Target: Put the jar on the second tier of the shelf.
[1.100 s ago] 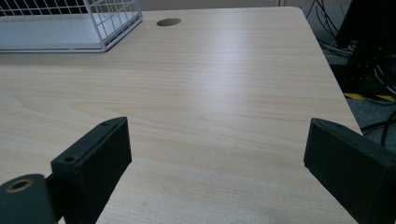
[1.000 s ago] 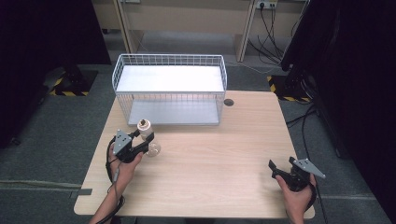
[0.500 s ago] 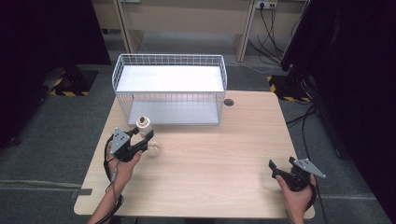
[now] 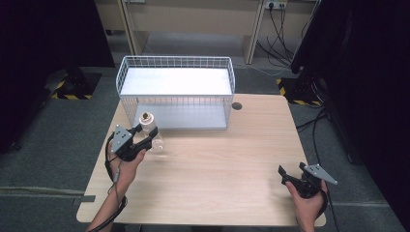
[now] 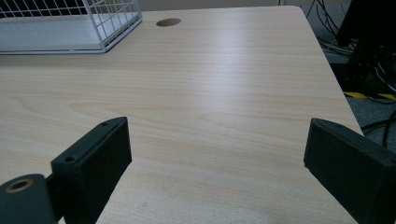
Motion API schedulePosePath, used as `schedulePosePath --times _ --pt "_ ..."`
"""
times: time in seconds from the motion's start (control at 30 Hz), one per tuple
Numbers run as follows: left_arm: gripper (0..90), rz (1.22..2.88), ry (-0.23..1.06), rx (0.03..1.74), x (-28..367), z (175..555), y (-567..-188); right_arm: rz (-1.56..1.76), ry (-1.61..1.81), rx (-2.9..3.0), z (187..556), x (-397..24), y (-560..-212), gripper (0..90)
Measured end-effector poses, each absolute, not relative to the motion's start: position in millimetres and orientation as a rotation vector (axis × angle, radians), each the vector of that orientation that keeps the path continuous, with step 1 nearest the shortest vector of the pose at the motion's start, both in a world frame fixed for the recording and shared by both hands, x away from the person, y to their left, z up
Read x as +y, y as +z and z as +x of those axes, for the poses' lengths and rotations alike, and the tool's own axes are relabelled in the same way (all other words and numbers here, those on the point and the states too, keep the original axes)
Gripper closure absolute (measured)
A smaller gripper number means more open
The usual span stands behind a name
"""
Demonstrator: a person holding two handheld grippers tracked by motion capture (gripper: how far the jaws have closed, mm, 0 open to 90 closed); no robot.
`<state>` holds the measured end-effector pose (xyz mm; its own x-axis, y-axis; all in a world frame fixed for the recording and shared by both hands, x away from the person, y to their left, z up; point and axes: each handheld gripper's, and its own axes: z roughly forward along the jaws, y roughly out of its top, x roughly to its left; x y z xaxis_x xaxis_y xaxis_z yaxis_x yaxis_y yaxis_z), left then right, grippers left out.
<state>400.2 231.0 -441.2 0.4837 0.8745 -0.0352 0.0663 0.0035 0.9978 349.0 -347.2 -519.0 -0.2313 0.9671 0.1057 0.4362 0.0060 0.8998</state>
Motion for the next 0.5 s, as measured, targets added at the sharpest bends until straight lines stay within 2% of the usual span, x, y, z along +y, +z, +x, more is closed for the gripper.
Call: schedulePosePath --times 0.5 --pt "45.7 1.421 0.815 0.865 230.9 406.0 -414.7 1.455 1.195 1.712 349.2 -347.7 -519.0 7.8"
